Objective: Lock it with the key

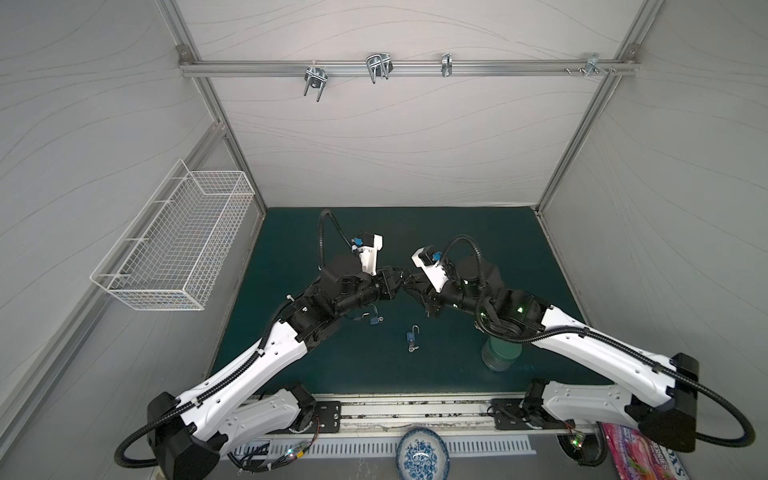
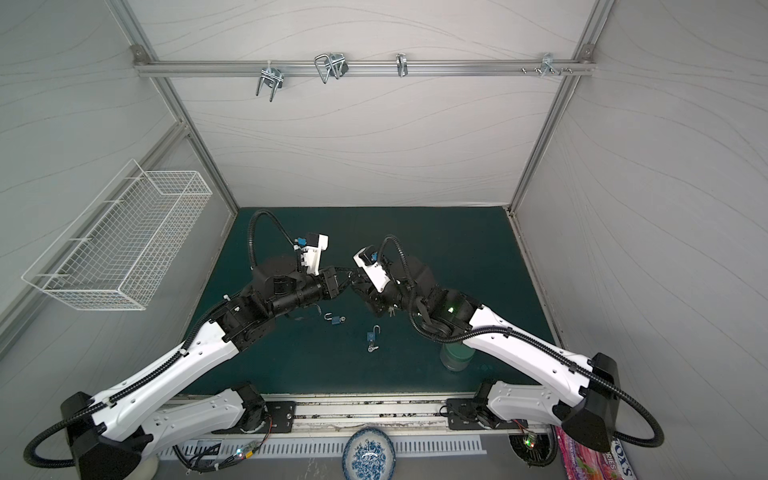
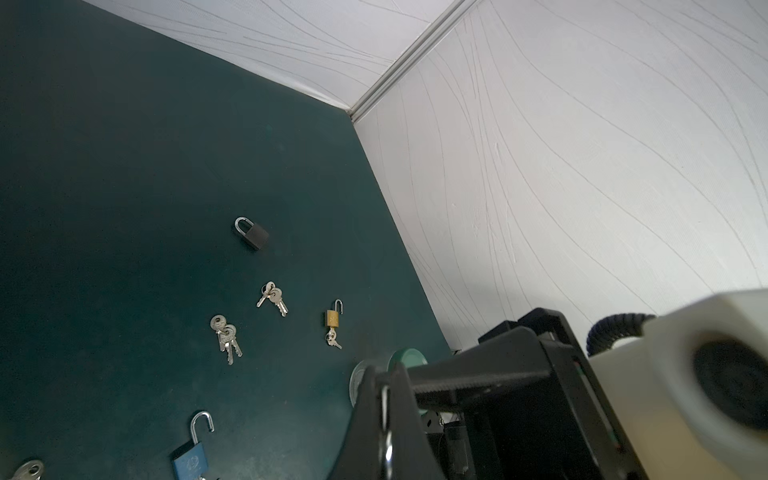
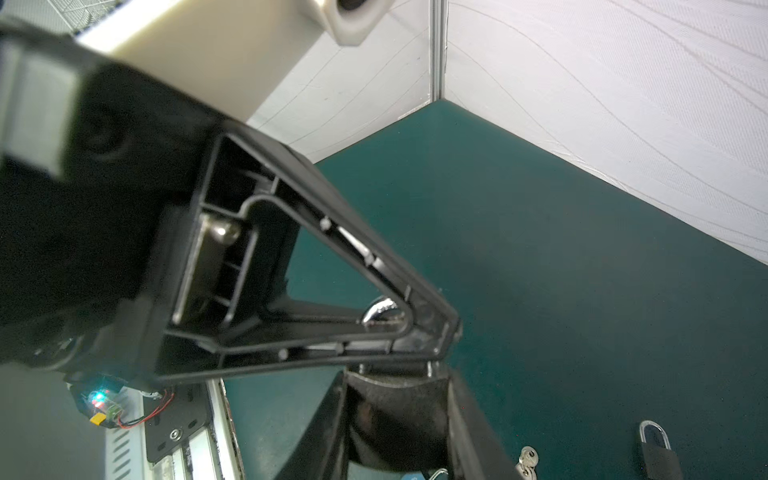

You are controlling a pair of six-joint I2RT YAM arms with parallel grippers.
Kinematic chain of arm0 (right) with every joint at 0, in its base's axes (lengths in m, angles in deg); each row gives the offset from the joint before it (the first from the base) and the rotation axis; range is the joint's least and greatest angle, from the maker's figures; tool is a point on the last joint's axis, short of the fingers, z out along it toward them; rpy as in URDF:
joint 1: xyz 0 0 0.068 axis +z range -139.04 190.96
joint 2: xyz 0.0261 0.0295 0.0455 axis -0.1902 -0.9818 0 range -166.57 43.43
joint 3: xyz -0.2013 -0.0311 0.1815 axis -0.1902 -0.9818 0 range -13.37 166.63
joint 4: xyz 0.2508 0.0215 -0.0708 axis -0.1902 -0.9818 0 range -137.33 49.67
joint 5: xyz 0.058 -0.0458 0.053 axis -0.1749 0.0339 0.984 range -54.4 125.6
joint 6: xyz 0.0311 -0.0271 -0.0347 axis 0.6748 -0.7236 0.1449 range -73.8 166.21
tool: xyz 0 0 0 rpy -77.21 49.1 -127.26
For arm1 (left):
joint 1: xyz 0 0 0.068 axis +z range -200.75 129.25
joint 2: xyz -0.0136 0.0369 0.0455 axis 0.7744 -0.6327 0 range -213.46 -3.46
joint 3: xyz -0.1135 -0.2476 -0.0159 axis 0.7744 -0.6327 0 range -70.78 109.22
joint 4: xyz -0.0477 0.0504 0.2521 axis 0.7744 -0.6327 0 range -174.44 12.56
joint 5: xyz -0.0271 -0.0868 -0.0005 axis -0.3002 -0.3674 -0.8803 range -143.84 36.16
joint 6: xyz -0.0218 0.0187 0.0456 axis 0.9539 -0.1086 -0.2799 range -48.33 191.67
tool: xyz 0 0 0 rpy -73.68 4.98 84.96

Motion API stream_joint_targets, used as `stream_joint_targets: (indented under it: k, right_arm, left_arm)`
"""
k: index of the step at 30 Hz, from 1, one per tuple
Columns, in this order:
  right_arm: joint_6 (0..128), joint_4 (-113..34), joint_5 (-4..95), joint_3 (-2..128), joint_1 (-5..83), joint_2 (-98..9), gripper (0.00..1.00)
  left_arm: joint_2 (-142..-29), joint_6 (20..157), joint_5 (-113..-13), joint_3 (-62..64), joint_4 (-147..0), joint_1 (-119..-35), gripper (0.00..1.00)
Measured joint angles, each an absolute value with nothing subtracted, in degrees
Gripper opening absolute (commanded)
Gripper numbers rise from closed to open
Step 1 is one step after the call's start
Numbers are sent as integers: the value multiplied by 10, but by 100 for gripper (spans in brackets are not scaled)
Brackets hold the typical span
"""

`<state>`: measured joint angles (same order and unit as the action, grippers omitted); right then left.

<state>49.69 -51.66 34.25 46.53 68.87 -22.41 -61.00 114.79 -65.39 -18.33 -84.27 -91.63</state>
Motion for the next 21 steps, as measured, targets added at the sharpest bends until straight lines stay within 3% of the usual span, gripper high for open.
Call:
stream_joint_targets:
  k: [1, 3, 5, 8, 9, 15, 21]
  right_arm:
    - [497, -517, 343, 464, 689, -224, 11]
    - [499, -518, 344, 462, 689, -224, 6]
    - [503, -519, 345, 457, 689, -223, 1]
    - [510, -526, 341, 444, 685, -216, 0]
    - [512, -530, 340, 438, 682, -213, 0]
    - [539, -558, 346, 386, 609, -201, 0]
    - [546, -596, 353, 393, 540, -270, 0]
  left_arm:
    - [-609, 1149, -654, -187, -840, -917, 0]
    - [-608, 1147, -654, -191, -838, -917, 28]
    - [-607, 1140, -651, -191, -835, -917, 62]
    - [-599, 1125, -637, -191, -844, -917, 95]
    - [-596, 1120, -631, -191, -850, -917, 99]
    - [-573, 1079, -581, -191, -908, -912, 99]
    - [-568, 1077, -581, -210, -933, -871, 99]
